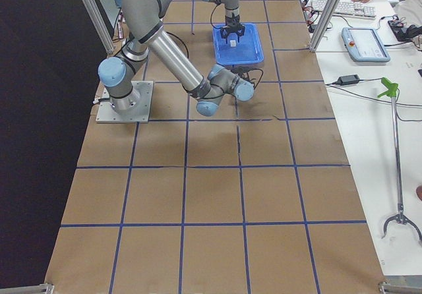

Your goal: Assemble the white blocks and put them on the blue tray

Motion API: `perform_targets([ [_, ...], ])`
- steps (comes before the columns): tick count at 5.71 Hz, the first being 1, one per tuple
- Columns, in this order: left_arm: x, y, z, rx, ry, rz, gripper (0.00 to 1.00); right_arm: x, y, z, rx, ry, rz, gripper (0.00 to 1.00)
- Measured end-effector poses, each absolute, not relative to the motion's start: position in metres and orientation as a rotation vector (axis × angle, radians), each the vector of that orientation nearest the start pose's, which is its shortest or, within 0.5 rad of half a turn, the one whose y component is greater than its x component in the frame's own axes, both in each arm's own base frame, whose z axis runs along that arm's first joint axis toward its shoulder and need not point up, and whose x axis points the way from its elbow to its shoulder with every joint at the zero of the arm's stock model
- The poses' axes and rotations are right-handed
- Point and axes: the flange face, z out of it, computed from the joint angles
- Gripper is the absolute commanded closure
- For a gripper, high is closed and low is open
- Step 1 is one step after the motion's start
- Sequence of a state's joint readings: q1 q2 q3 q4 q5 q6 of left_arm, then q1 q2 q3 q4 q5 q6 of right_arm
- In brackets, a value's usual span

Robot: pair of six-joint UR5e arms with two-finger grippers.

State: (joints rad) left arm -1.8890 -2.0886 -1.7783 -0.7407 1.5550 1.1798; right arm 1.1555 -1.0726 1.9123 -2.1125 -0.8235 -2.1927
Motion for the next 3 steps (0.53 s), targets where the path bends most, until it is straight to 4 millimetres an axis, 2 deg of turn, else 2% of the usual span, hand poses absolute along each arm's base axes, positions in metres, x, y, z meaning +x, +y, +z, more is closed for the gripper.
perform_targets([
  [1,-0.317,-0.541,0.204,2.108,2.277,-0.165,0.01,-0.035,-0.581,0.161,-1.889,1.728,-0.870,0.76],
  [2,-0.305,-0.541,0.247,2.093,2.304,-0.136,0.01,-0.031,-0.584,0.178,-1.866,1.752,-0.887,0.76],
  [3,-0.284,-0.531,0.312,2.078,2.355,-0.053,0.01,-0.017,-0.584,0.193,-1.825,1.767,-0.900,0.76],
])
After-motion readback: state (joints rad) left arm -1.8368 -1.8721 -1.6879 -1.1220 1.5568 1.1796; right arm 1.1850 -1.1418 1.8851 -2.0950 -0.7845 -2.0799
